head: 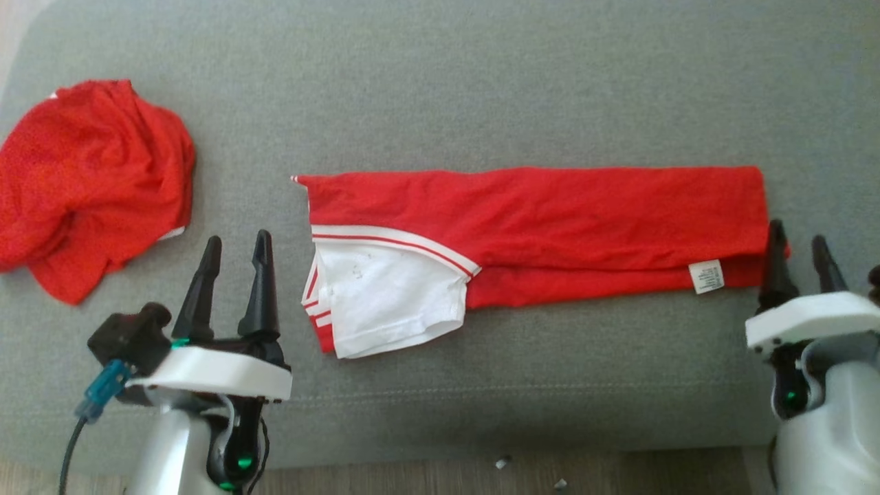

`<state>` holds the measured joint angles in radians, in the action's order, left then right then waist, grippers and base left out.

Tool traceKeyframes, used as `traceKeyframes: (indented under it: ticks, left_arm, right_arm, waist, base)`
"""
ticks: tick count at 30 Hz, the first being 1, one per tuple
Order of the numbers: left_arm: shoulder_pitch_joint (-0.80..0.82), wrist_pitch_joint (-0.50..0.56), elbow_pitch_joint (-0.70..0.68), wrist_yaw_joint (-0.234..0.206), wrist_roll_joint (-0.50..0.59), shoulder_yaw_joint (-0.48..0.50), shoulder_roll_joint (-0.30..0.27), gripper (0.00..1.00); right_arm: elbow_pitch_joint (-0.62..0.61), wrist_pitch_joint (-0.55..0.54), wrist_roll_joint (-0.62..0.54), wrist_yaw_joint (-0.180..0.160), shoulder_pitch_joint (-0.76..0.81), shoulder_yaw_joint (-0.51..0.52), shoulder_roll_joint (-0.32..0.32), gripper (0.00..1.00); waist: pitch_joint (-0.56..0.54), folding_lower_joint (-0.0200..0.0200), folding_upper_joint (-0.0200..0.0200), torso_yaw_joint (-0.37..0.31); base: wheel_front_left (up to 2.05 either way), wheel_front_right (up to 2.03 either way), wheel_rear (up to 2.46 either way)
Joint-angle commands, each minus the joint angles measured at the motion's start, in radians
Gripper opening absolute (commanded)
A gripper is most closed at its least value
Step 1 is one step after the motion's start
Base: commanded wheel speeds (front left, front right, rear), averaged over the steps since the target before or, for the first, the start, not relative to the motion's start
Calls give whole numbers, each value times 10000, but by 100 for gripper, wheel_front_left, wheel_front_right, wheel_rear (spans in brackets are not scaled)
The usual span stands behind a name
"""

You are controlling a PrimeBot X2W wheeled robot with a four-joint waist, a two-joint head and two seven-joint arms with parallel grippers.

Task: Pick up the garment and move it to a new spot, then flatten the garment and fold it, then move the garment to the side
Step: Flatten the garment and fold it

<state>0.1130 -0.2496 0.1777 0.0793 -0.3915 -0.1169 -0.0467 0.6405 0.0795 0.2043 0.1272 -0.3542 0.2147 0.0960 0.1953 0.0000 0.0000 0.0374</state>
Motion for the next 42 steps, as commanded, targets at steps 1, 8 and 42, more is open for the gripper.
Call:
traceKeyframes:
  ticks: [1, 8, 42]
  left_arm:
    - [557, -121, -416, 0, 12, 295, -38, 100]
    - [784, -122, -407, 13, 105, 168, -37, 100]
    - [880, -122, -495, -101, 109, 400, -36, 100]
  right_arm:
    - [-56, -63, -137, 35, -447, -21, 41, 100]
    - [780, -295, -380, 35, -1078, 480, 55, 100]
    - [2034, -142, -1446, 35, -1751, 566, 965, 0]
  waist:
    - [251, 0, 0, 109]
    - [614, 0, 0, 281]
    - [474, 0, 0, 188]
  base:
    - [0, 0, 0]
    - [0, 0, 0]
    - [0, 0, 0]
